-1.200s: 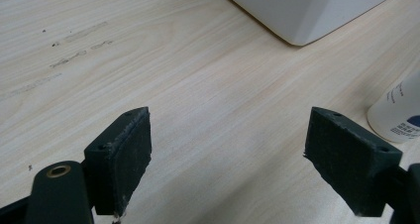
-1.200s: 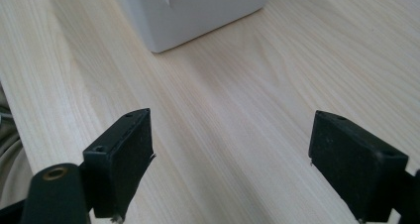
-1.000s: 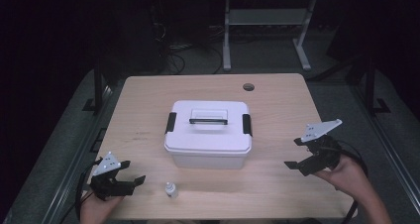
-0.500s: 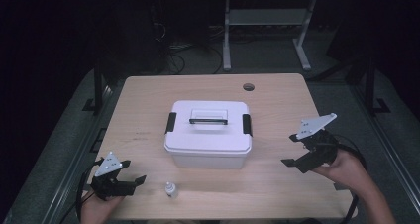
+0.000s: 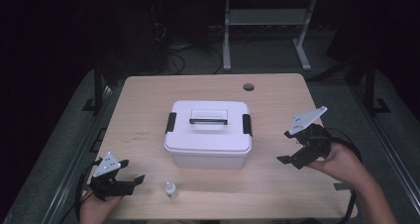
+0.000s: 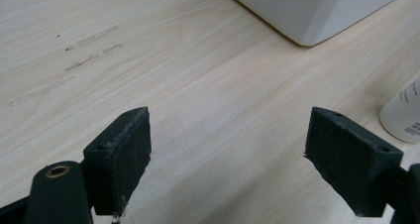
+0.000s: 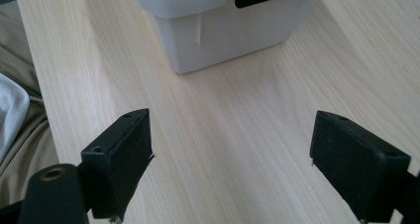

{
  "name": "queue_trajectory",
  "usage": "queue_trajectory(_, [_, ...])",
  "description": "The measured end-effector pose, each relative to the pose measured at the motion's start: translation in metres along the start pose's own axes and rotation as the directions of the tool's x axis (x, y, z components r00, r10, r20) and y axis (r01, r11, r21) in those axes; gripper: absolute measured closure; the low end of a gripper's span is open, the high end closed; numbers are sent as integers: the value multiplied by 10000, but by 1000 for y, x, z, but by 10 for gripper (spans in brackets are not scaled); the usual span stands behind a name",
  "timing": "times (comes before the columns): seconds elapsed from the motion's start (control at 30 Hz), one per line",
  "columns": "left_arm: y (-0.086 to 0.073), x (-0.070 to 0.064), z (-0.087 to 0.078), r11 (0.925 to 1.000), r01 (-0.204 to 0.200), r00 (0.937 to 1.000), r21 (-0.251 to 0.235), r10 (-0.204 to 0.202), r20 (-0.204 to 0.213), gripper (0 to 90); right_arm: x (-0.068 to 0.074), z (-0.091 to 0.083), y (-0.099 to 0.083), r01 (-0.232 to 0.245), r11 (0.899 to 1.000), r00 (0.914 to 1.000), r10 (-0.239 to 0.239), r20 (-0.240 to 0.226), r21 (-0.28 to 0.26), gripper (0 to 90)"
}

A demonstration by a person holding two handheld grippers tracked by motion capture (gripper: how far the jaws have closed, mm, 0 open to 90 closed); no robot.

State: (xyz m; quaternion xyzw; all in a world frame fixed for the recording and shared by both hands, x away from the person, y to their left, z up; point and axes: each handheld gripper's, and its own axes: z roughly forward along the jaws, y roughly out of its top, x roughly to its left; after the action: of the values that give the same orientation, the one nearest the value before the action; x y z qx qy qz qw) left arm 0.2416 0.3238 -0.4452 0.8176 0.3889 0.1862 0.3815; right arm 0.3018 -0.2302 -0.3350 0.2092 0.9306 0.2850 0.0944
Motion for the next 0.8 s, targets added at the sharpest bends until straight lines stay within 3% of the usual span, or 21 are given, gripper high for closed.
queue_trajectory(0.8, [-1,2,-1,9999,88,10000,62,-88,-19,176,-1,-2,35,770,9967,9970,-766,-141,277,160])
